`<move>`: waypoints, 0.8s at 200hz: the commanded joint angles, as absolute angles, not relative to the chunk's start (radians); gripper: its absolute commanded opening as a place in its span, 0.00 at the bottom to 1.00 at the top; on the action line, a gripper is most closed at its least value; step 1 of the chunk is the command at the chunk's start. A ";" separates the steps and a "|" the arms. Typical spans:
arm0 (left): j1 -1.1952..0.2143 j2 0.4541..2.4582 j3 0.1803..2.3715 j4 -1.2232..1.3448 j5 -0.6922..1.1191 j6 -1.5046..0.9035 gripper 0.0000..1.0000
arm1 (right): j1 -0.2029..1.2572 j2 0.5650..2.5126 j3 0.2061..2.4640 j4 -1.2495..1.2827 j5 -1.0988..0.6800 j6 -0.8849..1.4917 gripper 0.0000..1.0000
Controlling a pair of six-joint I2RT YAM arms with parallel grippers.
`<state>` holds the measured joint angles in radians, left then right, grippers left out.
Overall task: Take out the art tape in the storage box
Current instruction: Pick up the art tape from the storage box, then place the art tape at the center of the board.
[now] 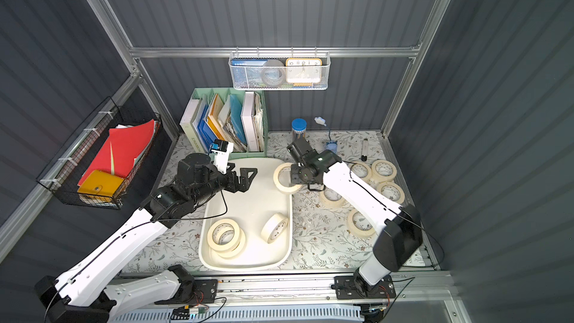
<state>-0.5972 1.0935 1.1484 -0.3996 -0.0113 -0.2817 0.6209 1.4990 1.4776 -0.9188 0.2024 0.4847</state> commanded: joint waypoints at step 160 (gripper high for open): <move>-0.701 1.241 1.001 -0.439 0.041 -0.380 0.82 | 0.484 1.240 0.836 -0.923 0.172 0.670 0.00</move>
<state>-0.6998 1.2598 1.0195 -0.4446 0.0208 -0.3309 0.5159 1.1873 0.8623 -1.0351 0.1963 0.6807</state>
